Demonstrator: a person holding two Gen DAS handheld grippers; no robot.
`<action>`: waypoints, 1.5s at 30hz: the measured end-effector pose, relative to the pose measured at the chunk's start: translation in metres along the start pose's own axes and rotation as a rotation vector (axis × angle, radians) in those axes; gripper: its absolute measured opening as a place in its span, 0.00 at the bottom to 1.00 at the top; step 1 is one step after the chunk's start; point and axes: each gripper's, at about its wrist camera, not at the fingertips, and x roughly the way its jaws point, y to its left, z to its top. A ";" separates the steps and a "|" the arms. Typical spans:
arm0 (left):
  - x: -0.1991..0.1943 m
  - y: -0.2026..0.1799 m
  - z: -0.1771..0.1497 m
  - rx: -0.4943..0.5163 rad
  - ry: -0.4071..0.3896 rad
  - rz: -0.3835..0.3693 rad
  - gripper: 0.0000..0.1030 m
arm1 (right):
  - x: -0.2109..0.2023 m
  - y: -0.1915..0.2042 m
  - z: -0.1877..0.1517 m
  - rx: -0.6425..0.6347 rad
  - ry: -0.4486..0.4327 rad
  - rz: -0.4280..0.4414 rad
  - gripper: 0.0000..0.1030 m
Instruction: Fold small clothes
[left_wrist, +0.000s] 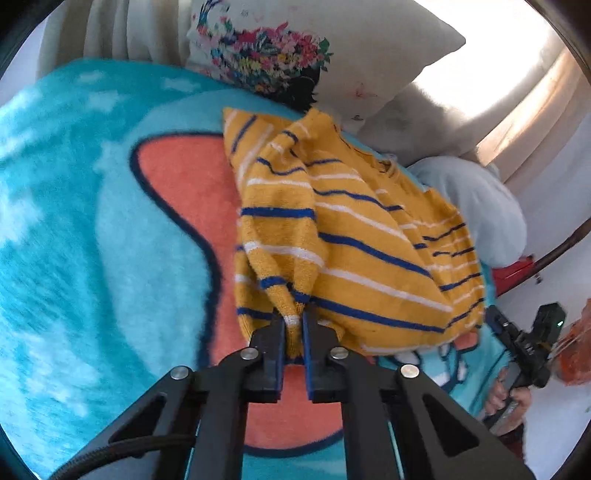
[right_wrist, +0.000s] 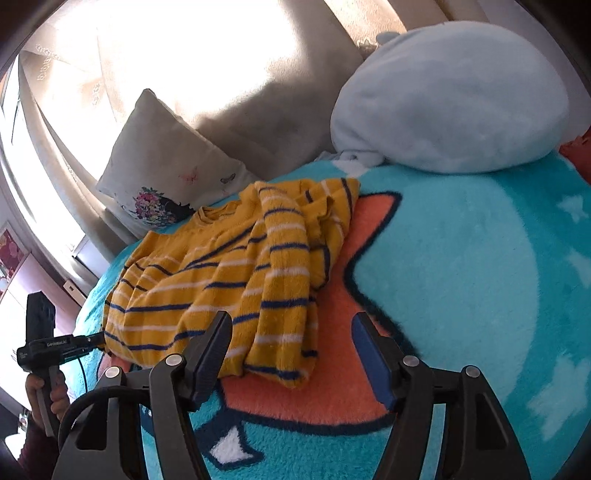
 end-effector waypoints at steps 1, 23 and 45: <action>-0.002 -0.002 0.004 0.026 -0.001 0.034 0.07 | 0.003 0.002 -0.001 -0.003 0.007 0.011 0.70; -0.053 0.055 0.003 -0.088 -0.080 0.168 0.19 | -0.021 -0.019 0.007 -0.014 0.010 -0.194 0.17; 0.100 -0.022 0.138 -0.030 0.004 0.159 0.46 | 0.151 0.021 0.125 0.022 0.166 -0.097 0.29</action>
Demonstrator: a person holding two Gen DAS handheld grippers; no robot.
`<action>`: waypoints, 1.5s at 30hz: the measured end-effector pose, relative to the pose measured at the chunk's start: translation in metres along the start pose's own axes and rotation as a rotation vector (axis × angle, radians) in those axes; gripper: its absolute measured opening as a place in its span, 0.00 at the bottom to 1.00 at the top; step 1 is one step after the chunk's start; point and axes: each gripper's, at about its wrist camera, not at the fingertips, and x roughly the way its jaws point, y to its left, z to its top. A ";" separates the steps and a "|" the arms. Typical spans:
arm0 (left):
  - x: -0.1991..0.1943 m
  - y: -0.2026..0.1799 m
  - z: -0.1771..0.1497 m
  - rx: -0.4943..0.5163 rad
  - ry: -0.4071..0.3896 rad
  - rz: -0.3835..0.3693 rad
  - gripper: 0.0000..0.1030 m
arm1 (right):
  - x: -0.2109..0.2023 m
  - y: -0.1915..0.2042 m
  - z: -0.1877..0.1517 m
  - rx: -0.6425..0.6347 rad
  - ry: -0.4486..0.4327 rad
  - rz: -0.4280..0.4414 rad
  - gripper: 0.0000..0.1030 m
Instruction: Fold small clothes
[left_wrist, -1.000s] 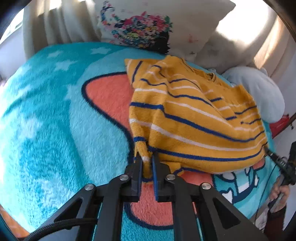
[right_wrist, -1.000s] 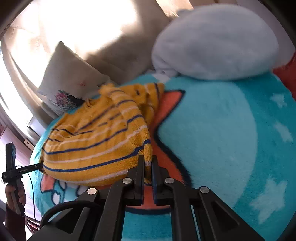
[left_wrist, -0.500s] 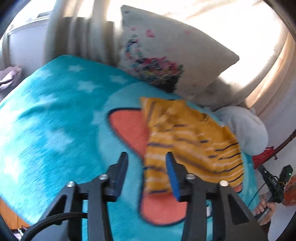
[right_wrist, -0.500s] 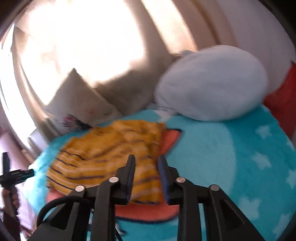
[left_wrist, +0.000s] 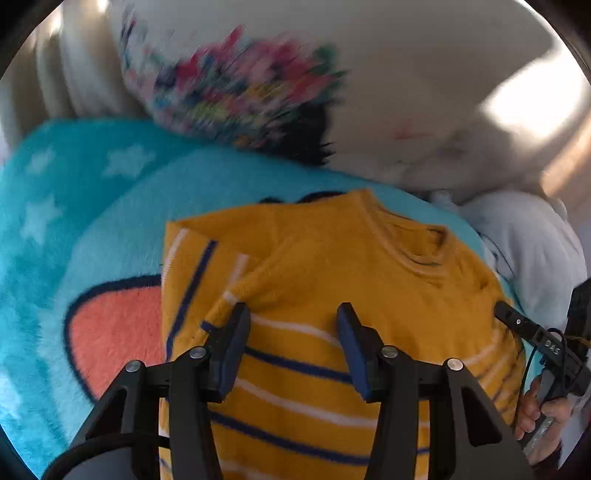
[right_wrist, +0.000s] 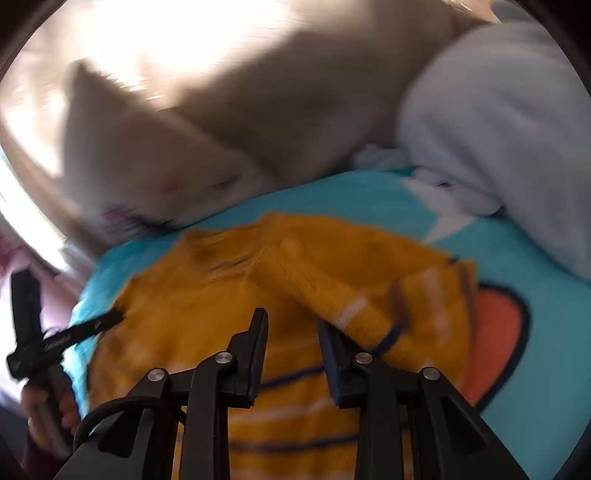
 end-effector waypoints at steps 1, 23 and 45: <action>0.002 0.004 0.001 -0.017 -0.010 -0.011 0.46 | 0.004 -0.005 0.003 0.011 -0.001 -0.017 0.28; -0.211 0.045 -0.184 -0.034 -0.553 0.323 0.89 | -0.186 0.025 -0.142 0.026 -0.391 0.048 0.62; -0.214 0.124 -0.201 -0.078 -0.406 0.087 0.66 | -0.068 0.212 -0.153 -0.354 -0.012 0.221 0.66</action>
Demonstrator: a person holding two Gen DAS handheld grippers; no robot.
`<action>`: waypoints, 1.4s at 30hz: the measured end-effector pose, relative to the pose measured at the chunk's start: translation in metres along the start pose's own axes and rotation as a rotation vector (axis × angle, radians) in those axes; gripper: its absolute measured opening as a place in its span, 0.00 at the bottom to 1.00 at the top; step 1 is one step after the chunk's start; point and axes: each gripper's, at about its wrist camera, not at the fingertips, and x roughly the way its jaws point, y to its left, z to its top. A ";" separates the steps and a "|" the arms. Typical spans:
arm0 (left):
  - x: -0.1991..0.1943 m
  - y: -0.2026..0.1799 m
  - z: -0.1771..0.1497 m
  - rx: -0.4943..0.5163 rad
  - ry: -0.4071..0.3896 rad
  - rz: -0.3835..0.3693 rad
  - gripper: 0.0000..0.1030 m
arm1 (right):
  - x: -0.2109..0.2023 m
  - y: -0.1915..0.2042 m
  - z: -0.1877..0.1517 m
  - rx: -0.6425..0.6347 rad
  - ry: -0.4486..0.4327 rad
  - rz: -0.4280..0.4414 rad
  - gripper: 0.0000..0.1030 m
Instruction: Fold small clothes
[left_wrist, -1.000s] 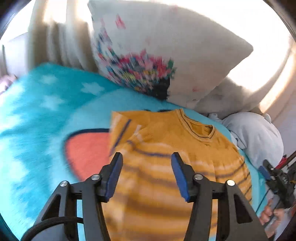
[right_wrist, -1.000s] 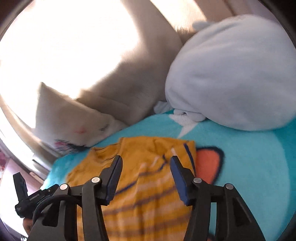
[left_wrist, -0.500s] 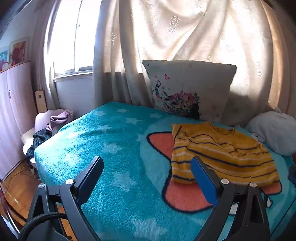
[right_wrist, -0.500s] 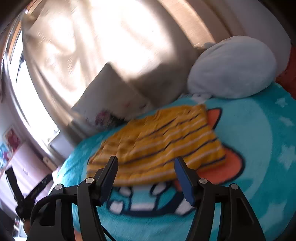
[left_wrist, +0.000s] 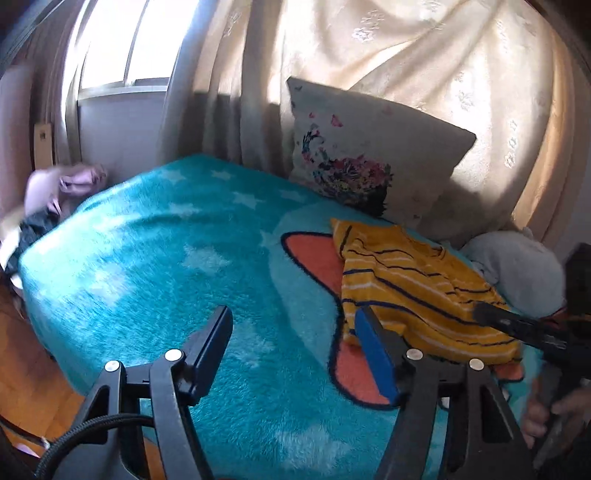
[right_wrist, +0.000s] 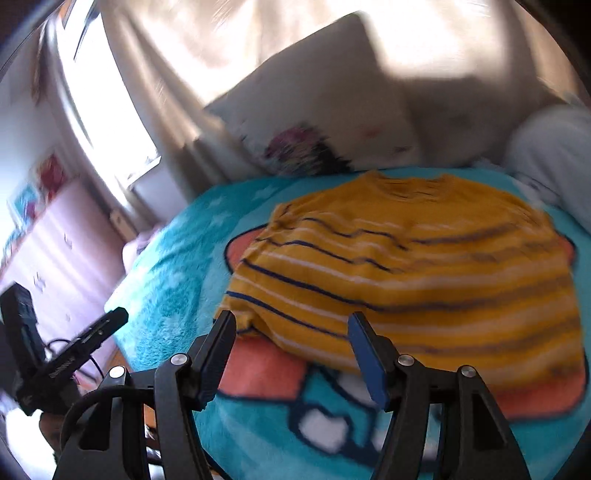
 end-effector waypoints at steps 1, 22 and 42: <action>0.008 0.003 0.002 -0.028 0.025 -0.041 0.64 | 0.014 0.006 0.009 -0.019 0.021 0.006 0.66; 0.120 -0.006 -0.010 -0.268 0.317 -0.388 0.30 | 0.227 0.055 0.092 -0.360 0.414 -0.217 0.82; 0.075 -0.061 0.017 -0.205 0.232 -0.528 0.04 | 0.086 -0.015 0.105 -0.092 0.071 -0.025 0.12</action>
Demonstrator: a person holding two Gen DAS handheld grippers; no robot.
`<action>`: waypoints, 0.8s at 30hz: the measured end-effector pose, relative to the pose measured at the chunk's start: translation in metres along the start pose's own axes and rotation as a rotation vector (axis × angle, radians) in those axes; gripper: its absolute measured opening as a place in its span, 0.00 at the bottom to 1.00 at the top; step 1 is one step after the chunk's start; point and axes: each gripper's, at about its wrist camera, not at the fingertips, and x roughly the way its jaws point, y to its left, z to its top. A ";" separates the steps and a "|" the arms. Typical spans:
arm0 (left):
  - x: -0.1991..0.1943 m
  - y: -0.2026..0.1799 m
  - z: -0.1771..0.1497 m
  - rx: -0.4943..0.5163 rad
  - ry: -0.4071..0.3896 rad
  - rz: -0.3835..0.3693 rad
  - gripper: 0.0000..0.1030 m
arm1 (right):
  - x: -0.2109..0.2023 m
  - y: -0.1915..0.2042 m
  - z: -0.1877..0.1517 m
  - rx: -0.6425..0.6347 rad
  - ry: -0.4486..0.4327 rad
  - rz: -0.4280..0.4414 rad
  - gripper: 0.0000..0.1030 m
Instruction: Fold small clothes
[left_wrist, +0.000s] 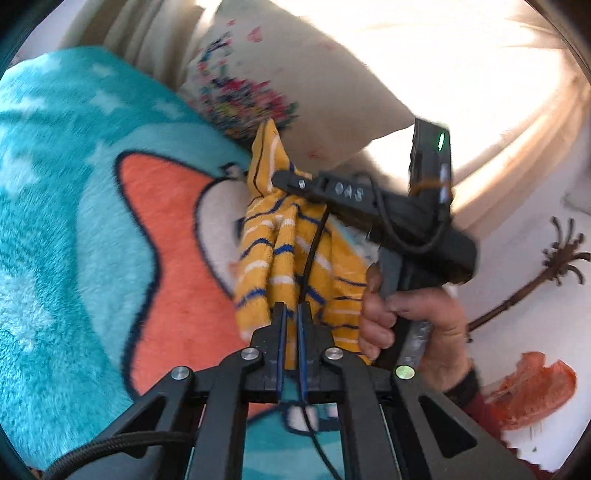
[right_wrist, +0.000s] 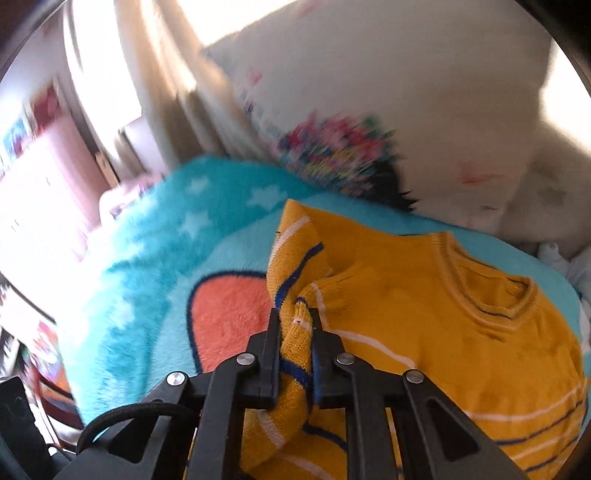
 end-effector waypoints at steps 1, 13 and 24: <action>-0.005 -0.006 0.000 0.010 -0.005 -0.014 0.04 | -0.008 -0.006 0.000 0.020 -0.020 0.009 0.12; 0.032 -0.042 -0.015 0.053 0.067 0.059 0.12 | -0.110 -0.178 -0.064 0.363 -0.163 -0.009 0.10; 0.110 -0.086 -0.036 0.147 0.216 0.064 0.13 | -0.136 -0.252 -0.121 0.503 -0.154 -0.016 0.15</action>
